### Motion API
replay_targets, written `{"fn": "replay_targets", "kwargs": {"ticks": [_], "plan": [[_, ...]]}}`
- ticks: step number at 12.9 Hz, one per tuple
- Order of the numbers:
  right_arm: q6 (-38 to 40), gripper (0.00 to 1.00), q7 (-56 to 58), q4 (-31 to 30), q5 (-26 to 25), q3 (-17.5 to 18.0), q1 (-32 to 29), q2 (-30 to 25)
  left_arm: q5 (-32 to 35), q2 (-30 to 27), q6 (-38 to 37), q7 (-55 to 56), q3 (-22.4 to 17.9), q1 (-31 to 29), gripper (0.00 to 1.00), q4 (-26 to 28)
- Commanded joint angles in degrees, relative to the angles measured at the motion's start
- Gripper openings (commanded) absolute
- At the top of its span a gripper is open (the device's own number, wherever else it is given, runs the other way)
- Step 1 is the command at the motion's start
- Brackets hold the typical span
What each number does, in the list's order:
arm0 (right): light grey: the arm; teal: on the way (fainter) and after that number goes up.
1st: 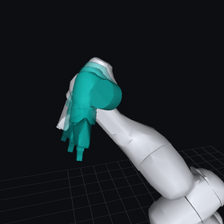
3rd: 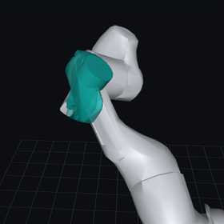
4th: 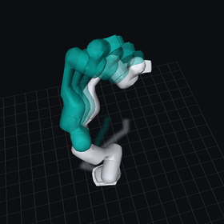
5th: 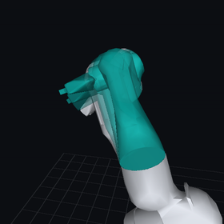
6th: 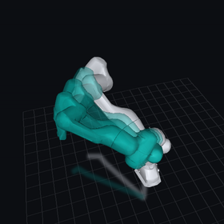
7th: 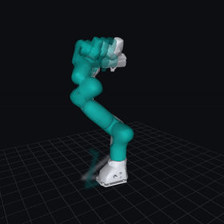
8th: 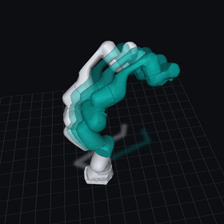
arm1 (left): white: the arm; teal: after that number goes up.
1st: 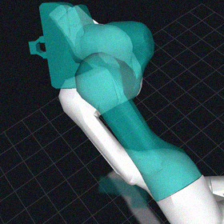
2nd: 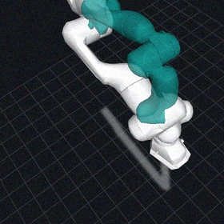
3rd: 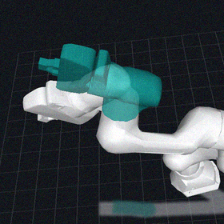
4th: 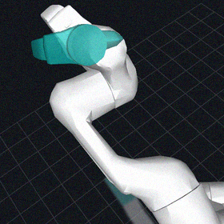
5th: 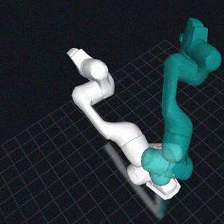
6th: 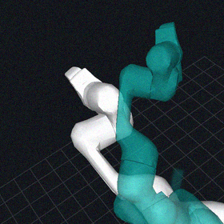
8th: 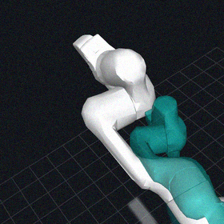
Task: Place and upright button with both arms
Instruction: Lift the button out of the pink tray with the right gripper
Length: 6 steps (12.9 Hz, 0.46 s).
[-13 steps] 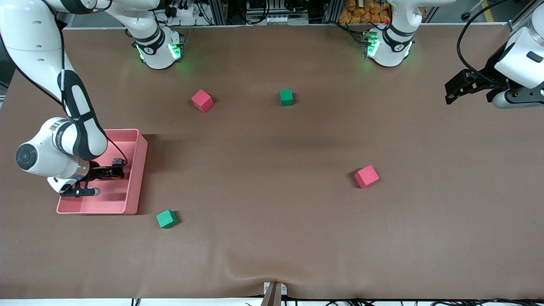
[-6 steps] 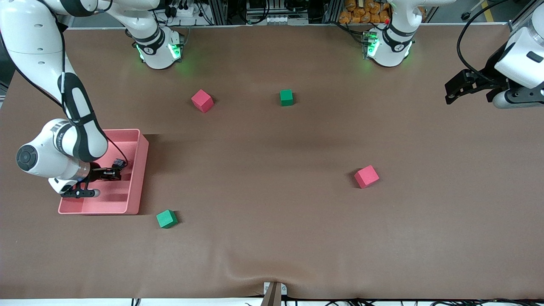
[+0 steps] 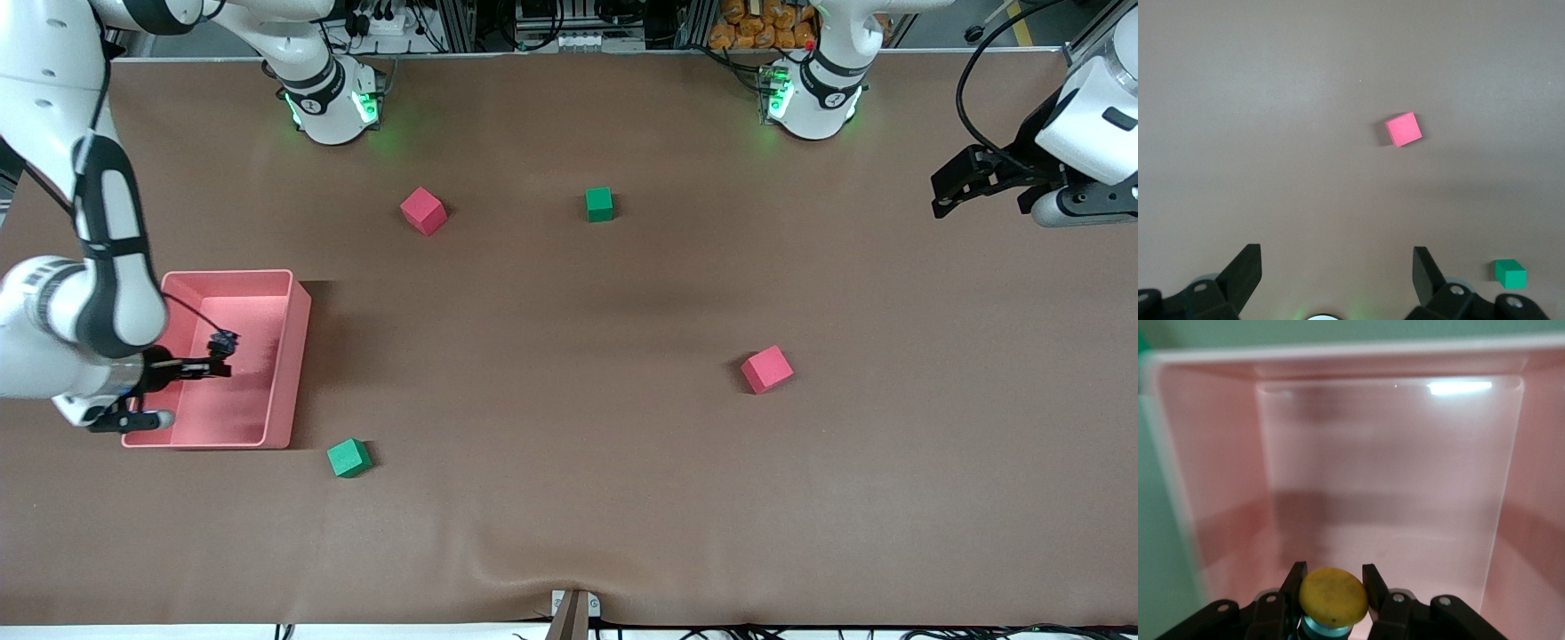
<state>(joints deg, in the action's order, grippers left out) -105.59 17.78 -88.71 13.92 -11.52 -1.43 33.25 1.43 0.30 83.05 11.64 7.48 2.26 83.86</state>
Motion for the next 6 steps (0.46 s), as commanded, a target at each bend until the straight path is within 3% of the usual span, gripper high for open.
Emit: {"fn": "replay_targets", "kwargs": {"ticks": [1,4,6], "plan": [[8.97,0.0,-9.04,9.5,1.63,0.01,4.22,0.85,-0.55,-0.38,-0.16,0.49,0.17,-0.24,1.0,-0.19],[9.09,0.0,-29.92,14.78,1.46,8.42,9.42,1.63,-0.55,-0.3,-0.08,0.4,0.17,-0.33,1.0,-0.19],[2.53,0.0,-37.79,16.2,1.28,13.26,12.4,4.0,-0.55,-0.21,-0.08,0.14,0.17,-0.33,1.0,-0.19]]}}
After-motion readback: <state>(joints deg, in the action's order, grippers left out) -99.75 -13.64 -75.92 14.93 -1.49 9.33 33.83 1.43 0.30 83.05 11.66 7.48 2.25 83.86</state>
